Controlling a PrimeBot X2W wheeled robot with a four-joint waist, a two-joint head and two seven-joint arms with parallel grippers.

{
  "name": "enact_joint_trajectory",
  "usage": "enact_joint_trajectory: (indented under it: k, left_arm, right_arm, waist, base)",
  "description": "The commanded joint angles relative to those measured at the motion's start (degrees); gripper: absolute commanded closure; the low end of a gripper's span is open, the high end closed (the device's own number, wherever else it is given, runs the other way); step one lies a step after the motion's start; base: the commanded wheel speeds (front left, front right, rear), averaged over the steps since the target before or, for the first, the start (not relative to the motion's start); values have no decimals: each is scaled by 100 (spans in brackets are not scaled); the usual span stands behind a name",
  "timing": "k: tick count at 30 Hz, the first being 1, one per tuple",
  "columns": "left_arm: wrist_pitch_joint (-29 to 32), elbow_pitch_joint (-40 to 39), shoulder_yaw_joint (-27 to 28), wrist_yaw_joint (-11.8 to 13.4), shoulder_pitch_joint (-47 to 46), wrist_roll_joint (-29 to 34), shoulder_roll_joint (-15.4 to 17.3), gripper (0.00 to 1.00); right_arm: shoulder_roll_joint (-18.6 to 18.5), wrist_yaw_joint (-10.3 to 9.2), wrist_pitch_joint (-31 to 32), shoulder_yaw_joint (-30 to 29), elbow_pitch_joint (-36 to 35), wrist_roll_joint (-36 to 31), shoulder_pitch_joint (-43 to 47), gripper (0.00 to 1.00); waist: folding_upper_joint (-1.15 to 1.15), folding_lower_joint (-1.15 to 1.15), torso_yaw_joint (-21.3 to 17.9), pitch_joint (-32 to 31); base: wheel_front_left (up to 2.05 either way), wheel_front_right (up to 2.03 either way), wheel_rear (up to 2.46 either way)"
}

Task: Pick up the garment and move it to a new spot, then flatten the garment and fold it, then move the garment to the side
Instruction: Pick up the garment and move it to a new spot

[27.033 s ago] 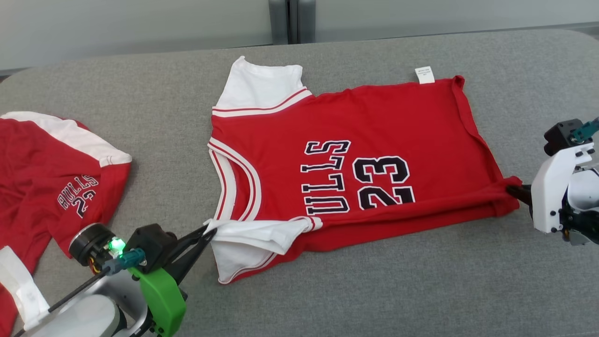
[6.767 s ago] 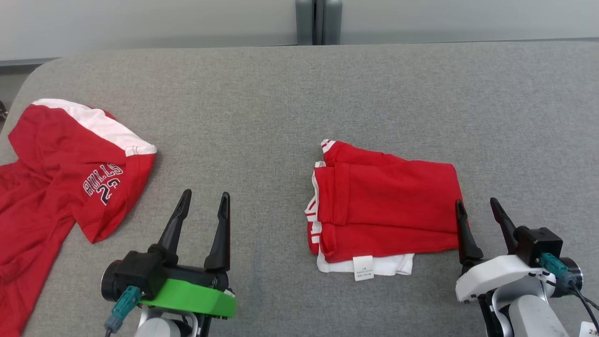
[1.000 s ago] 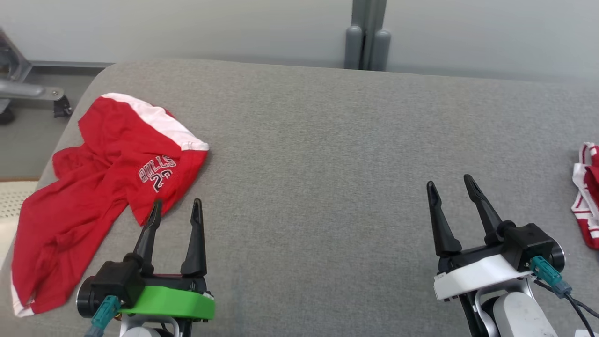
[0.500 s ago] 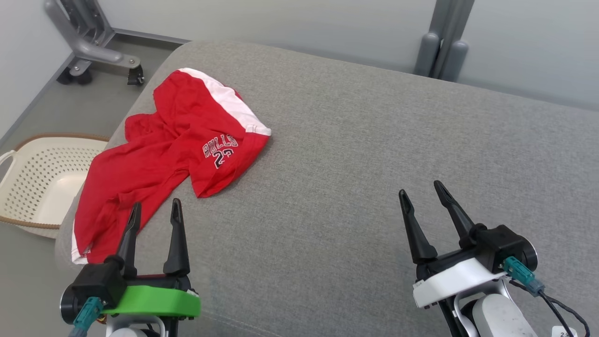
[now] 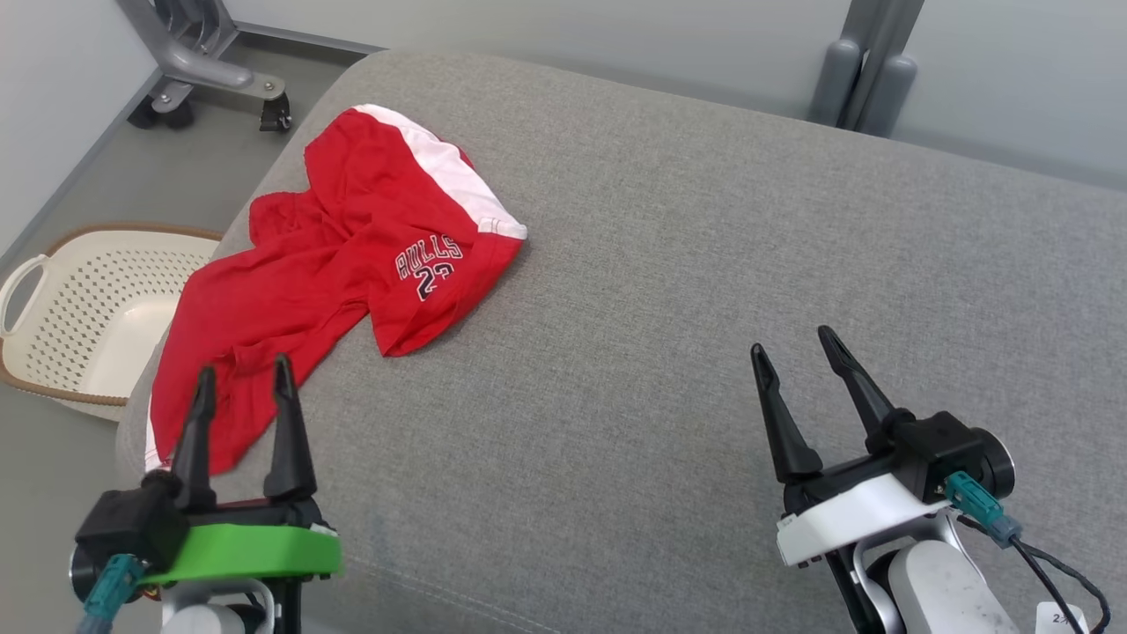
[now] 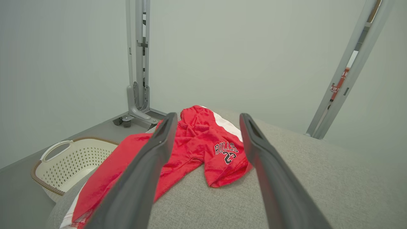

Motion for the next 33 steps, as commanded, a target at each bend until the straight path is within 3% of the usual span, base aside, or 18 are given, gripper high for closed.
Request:
enact_joint_trajectory:
  k: [1, 8, 13, 16, 23, 29, 33]
  left_arm:
    - [-2, -25, 97, 25, -148, -11, 13, 0]
    - [-2, 218, 652, -162, -681, 313, 12, 0]
    - [0, 967, 923, -297, -1311, 425, 260, 0]
    - [65, 1939, 785, -332, -1723, 400, 571, 0]
    - [880, 3952, 446, -346, -2759, 247, 1224, 0]
    - [1339, 5037, 211, -350, -3279, 178, 1483, 0]
    - [1644, 5408, -148, -355, -3408, -86, 1453, 0]
  right_arm:
    - [-21, -12, 0, -40, -36, -56, -96, 0]
    - [-21, -12, 0, -217, -296, -436, -282, 0]
    - [-128, -12, 7, -295, -448, -735, -434, 0]
    - [-190, -12, 47, -307, -567, -784, -449, 0]
    - [-333, -12, 169, -362, -766, -881, -361, 0]
    - [-410, -12, 221, -351, -898, -869, -364, 0]
    - [-400, -12, 234, -330, -896, -877, -391, 0]
  waist:
    - [0, 0, -109, 152]
    - [0, 0, -333, 757]
    - [0, 0, -448, 1299]
    - [0, 0, -504, 1527]
    - [0, 0, -577, 1865]
    - [0, 0, -626, 1979]
    - [0, 0, -649, 1996]
  base:
    - [0, 0, 0]
    - [0, 0, 0]
    - [0, 0, 0]
    - [0, 0, 0]
    - [0, 0, 0]
    - [0, 0, 0]
    - [0, 0, 0]
